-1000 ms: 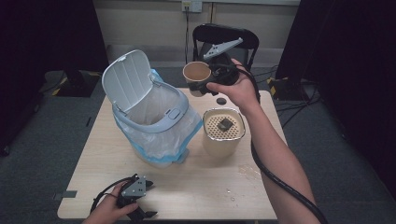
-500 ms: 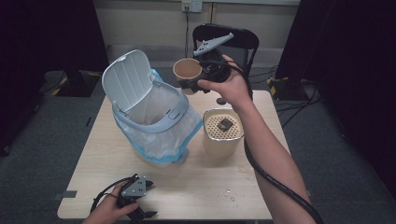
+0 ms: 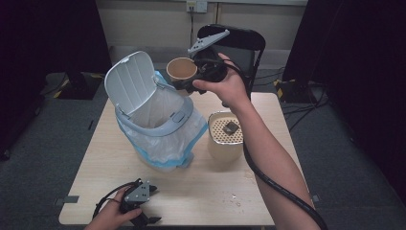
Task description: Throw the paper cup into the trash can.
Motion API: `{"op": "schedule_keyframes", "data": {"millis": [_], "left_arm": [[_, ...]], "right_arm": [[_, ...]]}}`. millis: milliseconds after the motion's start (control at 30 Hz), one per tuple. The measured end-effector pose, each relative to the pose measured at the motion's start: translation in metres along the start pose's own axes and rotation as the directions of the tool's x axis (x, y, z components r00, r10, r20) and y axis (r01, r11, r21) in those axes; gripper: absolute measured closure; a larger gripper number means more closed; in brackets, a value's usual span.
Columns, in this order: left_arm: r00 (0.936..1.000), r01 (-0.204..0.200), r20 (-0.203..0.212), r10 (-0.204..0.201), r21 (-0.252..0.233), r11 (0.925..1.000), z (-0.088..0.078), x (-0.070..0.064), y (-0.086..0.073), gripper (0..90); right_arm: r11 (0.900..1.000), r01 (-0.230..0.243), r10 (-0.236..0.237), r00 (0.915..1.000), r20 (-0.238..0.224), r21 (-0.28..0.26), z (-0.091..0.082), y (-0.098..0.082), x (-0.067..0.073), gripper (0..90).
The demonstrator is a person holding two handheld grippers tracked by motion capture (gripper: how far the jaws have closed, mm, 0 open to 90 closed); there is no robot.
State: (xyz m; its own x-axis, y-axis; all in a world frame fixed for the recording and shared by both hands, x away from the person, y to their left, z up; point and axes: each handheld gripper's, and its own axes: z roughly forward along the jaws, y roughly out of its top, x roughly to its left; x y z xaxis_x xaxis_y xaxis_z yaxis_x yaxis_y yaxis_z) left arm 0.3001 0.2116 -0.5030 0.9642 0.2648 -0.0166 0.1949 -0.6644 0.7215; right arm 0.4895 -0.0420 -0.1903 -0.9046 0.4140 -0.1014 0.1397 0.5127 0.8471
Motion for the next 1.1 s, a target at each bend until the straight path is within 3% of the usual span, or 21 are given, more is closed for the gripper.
{"op": "schedule_keyframes", "data": {"millis": [1100], "left_arm": [[1.0,-0.001,0.0,0.001,0.0,1.0,0.0,0.0,0.0,0.0]], "right_arm": [[1.0,0.01,-0.008,0.9935,-0.113,0.018,0.055,0.002,0.032,27.5]]}}
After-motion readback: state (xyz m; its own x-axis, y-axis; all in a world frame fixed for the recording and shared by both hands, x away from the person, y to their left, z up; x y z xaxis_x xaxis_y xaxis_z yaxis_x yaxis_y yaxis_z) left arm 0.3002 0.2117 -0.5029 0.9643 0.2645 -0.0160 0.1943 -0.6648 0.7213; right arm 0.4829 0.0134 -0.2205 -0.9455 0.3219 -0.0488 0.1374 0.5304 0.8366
